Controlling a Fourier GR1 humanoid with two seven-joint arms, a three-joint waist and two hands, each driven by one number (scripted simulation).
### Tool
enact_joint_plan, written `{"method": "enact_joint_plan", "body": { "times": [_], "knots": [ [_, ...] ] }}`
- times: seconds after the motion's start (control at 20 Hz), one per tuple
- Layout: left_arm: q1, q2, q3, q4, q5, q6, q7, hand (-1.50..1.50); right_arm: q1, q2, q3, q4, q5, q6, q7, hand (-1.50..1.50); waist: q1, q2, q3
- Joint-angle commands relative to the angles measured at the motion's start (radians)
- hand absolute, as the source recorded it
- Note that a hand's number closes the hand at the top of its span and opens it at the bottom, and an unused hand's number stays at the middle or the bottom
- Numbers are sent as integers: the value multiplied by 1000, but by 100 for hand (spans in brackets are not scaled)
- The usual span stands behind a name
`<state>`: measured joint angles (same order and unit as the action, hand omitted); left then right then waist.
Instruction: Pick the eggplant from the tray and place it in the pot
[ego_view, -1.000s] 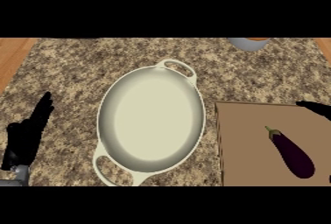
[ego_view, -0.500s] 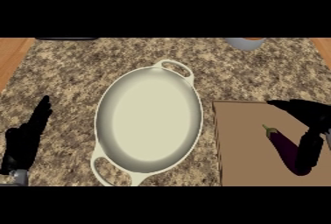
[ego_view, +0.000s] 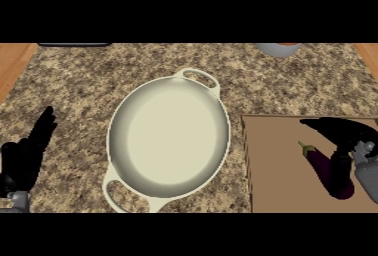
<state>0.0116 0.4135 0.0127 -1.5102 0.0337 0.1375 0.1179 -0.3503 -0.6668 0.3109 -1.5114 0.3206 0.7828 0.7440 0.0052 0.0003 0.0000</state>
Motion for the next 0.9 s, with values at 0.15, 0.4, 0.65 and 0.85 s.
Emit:
{"method": "enact_joint_plan", "body": {
  "times": [0.15, 0.4, 0.65, 0.85],
  "knots": [
    [47, -45, -2, -50, -42, -24, 16, 0, 9, 55, -6, 128, 160, -6, -104, -150, 2, 0, 0],
    [-17, -19, 82, 38, -23, -78, -24, 0, 55, 59, -17, 131, 235, -19, -160, -150, -3, 0, 0],
    [85, -68, 62, -105, -86, -55, 22, 0, 9, 117, -57, 181, 295, 27, -158, -150, 2, -1, 0],
    [-38, -94, 78, 59, -87, -84, 9, 0, 14, 130, -85, 211, 331, 10, -216, -150, -4, 0, 0]
  ]
}}
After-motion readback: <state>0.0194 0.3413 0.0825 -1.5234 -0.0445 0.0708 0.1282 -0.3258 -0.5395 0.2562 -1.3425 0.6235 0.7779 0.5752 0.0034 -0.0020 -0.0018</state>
